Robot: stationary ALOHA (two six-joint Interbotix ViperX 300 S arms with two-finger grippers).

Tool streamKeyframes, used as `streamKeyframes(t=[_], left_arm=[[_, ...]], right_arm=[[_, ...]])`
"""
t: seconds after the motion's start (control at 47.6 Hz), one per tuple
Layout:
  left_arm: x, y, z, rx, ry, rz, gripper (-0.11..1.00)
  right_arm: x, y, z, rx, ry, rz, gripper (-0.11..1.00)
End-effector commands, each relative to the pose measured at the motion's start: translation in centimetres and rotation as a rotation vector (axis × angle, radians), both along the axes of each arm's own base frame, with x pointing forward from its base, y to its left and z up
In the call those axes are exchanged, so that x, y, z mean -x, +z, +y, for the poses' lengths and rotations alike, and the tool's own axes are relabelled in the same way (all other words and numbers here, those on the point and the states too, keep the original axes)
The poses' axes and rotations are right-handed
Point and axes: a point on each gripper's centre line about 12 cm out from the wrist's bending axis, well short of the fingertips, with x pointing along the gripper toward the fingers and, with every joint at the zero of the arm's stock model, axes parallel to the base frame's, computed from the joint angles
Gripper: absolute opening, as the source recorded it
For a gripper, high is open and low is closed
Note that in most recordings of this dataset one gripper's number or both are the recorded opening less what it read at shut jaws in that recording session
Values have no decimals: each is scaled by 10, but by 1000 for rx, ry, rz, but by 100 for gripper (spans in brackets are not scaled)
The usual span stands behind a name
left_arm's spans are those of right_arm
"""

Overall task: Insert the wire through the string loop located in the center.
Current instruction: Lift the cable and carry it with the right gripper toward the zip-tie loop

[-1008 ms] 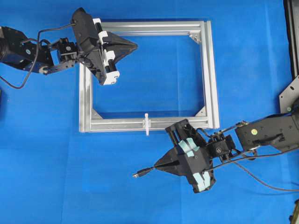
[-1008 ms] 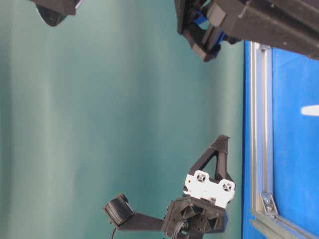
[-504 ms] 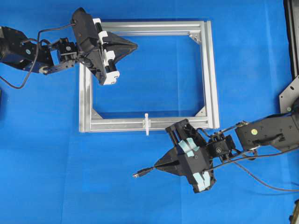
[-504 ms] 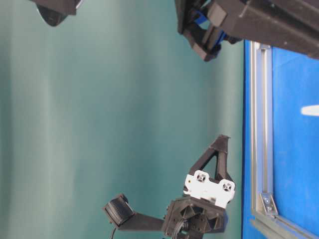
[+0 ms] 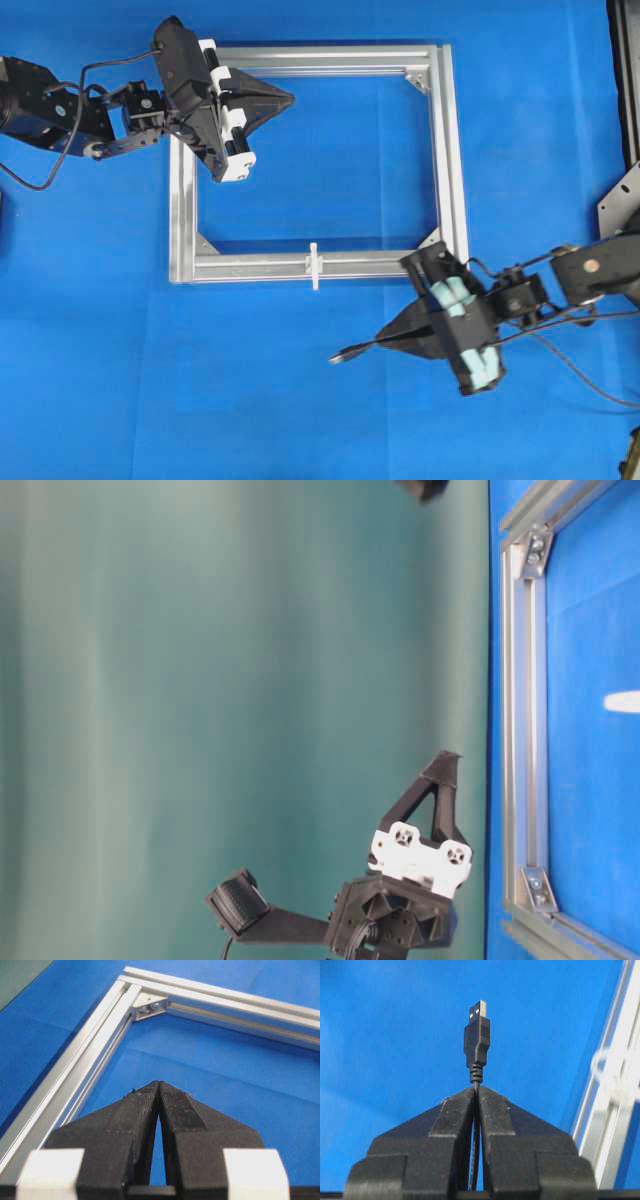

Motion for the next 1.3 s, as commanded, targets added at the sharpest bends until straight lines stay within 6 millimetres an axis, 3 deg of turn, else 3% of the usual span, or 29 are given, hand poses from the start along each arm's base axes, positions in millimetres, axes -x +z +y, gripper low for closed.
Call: streamKeyframes(t=[0.0, 0.168, 0.357, 0.882, 1.282], left_arm=[[-2, 14, 1, -14, -1, -42, 0], [-2, 15, 1, -13, 0, -43, 0], [-2, 15, 1, -13, 0, -43, 0], [-1, 14, 1, -12, 0, -41, 0], [-1, 15, 1, -14, -1, -42, 0]], right_arm=[[9, 9, -2, -16, -5, -21, -3], [21, 8, -8, -25, -20, -19, -3], [18, 4, -16, -30, -48, -26, -3], [0, -12, -79, -30, -256, -30, -3], [-3, -13, -81, -35, -263, -42, -3]])
